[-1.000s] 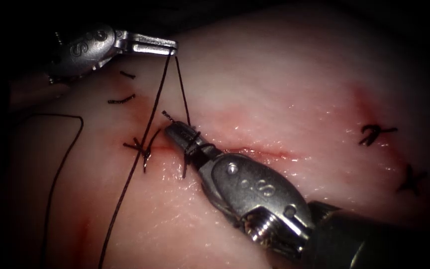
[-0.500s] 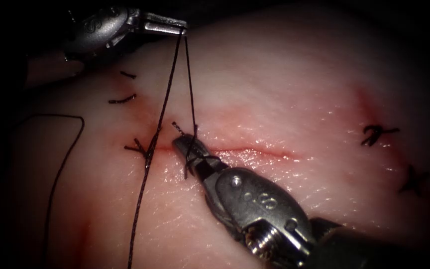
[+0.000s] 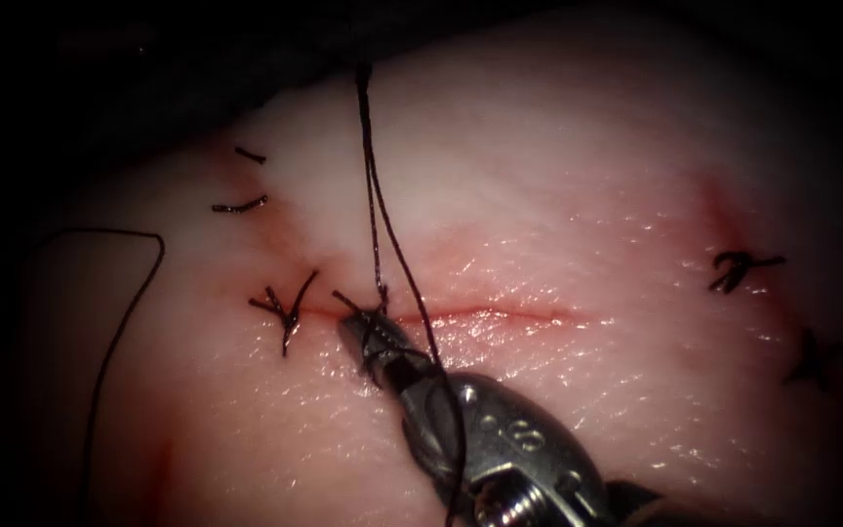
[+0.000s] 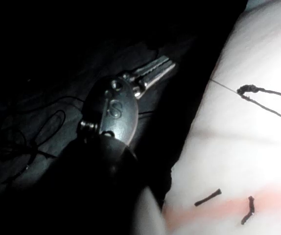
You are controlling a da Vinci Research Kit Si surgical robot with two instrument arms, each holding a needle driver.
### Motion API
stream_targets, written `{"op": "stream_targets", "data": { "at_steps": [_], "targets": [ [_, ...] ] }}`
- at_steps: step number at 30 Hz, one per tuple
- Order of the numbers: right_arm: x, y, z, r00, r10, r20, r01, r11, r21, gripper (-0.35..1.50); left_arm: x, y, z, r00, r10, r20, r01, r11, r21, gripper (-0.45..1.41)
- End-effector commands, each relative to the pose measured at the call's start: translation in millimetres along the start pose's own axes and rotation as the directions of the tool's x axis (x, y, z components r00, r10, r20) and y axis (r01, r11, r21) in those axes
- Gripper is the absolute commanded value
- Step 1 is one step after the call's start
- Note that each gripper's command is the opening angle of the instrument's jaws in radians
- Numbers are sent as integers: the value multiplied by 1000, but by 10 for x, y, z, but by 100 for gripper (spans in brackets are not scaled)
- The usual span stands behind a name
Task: Wound Closure
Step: Pull the right tool down and the left tool up to secure the suture.
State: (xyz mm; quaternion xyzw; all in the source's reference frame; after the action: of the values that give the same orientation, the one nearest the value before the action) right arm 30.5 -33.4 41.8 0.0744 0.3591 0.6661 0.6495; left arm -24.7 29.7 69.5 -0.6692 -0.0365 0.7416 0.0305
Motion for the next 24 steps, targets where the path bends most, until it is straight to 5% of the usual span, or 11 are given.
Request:
{"op": "stream_targets", "data": {
  "at_steps": [1, 24],
  "targets": [
    [1, -9, 12, 1000, -26, -15, 26, 1000, -4, -35, -1, -13, 4, 1000, 12, 0, -12, 1000, -4, -45],
    [-5, -27, 2, 993, -109, -46, 108, 994, -36, -35, -4, -14, 9, 1000, 15, -9, -14, 999, 51, -45]
  ]
}}
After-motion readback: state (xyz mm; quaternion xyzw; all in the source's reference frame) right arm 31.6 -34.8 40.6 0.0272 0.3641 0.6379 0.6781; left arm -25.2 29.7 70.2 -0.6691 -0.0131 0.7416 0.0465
